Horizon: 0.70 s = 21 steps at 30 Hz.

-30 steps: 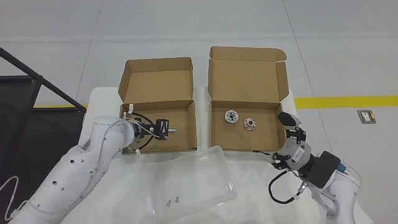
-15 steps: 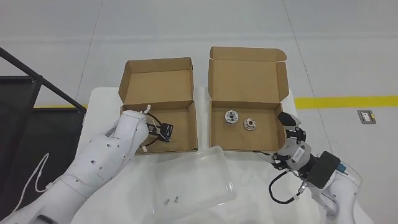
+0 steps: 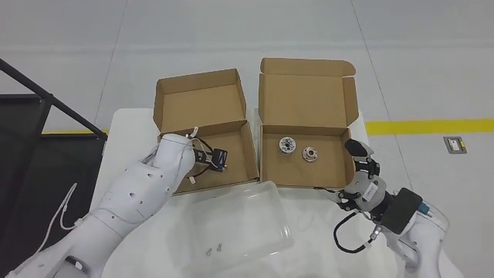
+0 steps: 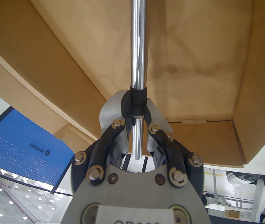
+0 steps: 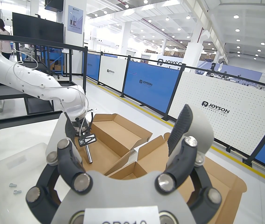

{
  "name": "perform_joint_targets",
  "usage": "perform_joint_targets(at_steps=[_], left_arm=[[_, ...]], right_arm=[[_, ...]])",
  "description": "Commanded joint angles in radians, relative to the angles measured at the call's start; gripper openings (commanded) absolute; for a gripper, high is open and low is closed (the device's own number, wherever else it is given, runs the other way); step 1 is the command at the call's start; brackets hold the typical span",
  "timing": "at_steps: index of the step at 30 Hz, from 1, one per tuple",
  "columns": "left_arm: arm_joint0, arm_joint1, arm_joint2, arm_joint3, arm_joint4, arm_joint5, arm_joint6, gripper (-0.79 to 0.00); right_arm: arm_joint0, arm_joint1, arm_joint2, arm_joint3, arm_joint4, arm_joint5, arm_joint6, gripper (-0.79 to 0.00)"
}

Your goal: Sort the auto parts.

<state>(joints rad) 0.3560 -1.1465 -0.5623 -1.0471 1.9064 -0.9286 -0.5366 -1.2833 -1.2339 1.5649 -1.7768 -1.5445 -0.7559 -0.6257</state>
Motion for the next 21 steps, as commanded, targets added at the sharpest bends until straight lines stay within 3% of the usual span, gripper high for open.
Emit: perform_joint_targets(at_steps=[1, 9, 10, 13, 17, 19, 21], left_arm=[[0.005, -0.003, -0.006, -0.006, 0.012, -0.005, 0.005, -0.785], [0.014, -0.026, -0.017, 0.032, 0.050, -0.017, 0.031, -0.785], [0.014, -0.031, -0.016, 0.041, 0.053, -0.016, 0.034, -0.754], [0.010, -0.044, -0.019, 0.070, 0.060, -0.015, 0.044, -0.486], [0.007, -0.055, -0.038, 0.080, 0.062, -0.011, 0.054, -0.225], [0.011, -0.055, -0.055, 0.067, 0.068, -0.005, 0.047, -0.117], [0.021, -0.053, -0.077, 0.040, 0.074, 0.002, 0.024, -0.099]], right_arm=[[0.000, 0.000, 0.000, 0.000, 0.000, 0.000, 0.000, 0.000], [0.000, 0.000, 0.000, 0.000, 0.000, 0.000, 0.000, 0.000], [0.000, 0.000, 0.000, 0.000, 0.000, 0.000, 0.000, 0.000], [0.000, 0.000, 0.000, 0.000, 0.000, 0.000, 0.000, 0.000], [0.000, 0.000, 0.000, 0.000, 0.000, 0.000, 0.000, 0.000], [0.000, 0.000, 0.000, 0.000, 0.000, 0.000, 0.000, 0.000], [0.000, 0.000, 0.000, 0.000, 0.000, 0.000, 0.000, 0.000]])
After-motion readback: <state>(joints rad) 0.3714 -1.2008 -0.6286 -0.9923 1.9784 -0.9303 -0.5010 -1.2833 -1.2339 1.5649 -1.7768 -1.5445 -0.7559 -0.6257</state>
